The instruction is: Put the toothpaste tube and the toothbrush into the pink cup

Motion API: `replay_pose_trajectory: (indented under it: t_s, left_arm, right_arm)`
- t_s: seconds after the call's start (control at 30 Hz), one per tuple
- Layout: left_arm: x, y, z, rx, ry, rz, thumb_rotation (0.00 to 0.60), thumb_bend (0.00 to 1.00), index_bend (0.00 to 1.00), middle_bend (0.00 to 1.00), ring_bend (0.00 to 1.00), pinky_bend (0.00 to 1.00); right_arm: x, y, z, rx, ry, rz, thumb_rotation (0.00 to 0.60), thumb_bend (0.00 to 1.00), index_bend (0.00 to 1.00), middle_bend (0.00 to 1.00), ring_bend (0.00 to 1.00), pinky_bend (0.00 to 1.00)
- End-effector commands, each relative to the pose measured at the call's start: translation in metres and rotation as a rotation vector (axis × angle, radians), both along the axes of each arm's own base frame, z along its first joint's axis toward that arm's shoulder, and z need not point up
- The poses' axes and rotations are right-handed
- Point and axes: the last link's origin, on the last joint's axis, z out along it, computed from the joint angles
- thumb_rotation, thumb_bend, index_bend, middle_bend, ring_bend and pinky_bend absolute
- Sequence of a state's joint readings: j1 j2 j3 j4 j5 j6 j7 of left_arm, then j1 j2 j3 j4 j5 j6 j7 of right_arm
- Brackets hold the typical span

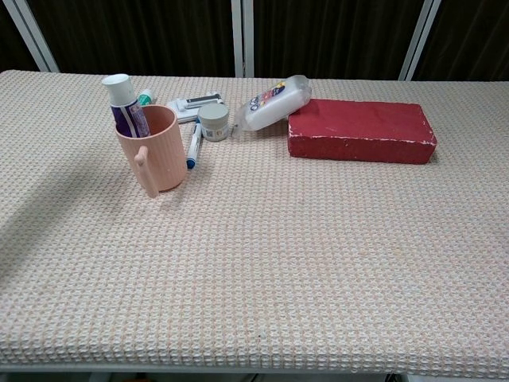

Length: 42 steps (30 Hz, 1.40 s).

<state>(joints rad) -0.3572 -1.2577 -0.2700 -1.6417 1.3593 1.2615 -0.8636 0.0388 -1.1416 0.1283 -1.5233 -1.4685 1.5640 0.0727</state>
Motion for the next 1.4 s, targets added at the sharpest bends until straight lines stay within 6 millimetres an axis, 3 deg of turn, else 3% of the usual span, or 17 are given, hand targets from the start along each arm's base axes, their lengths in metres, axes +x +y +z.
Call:
replay_pose_trajectory:
  t_s: [0.03,0.23,0.47,0.77,1.2,1.33,1.4]
  left_arm:
    - [0.038,0.021,0.004,-0.077,-0.154,-0.056,0.600,0.36,0.61,0.33,0.17,0.31]
    - [0.067,0.037,-0.031,-0.172,-0.234,-0.080,0.600,0.36,0.61,0.33,0.17,0.29]
    - [0.083,0.045,-0.072,-0.241,-0.249,-0.066,0.600,0.36,0.62,0.33,0.17,0.20]
    - [0.086,0.043,-0.094,-0.259,-0.241,-0.050,0.600,0.36,0.62,0.33,0.17,0.20]
    - [0.072,0.040,-0.114,-0.292,-0.223,-0.025,0.600,0.36,0.62,0.33,0.17,0.20]
    - [0.071,0.040,-0.117,-0.303,-0.183,-0.051,0.600,0.36,0.51,0.32,0.14,0.20]
    - [0.071,0.040,-0.117,-0.302,-0.183,-0.060,0.600,0.36,0.37,0.29,0.13,0.19]
  right_arm:
    - [0.002,-0.003,-0.002,0.007,0.003,0.003,0.397,0.32,0.00,0.00,0.00,0.00]
    - [0.003,-0.005,-0.003,0.014,0.004,-0.004,0.399,0.32,0.00,0.00,0.00,0.00]
    - [0.002,-0.006,-0.001,0.008,0.004,-0.003,0.398,0.32,0.00,0.00,0.00,0.00]
    - [0.000,-0.007,-0.001,0.018,0.007,-0.007,0.397,0.32,0.00,0.00,0.00,0.00]
    - [0.001,-0.006,-0.003,0.024,0.001,-0.005,0.396,0.32,0.00,0.00,0.00,0.00]
    - [0.002,-0.007,-0.003,0.023,0.001,-0.001,0.400,0.32,0.00,0.00,0.00,0.00]
    - [0.003,-0.007,-0.002,0.021,0.000,0.002,0.399,0.32,0.00,0.00,0.00,0.00]
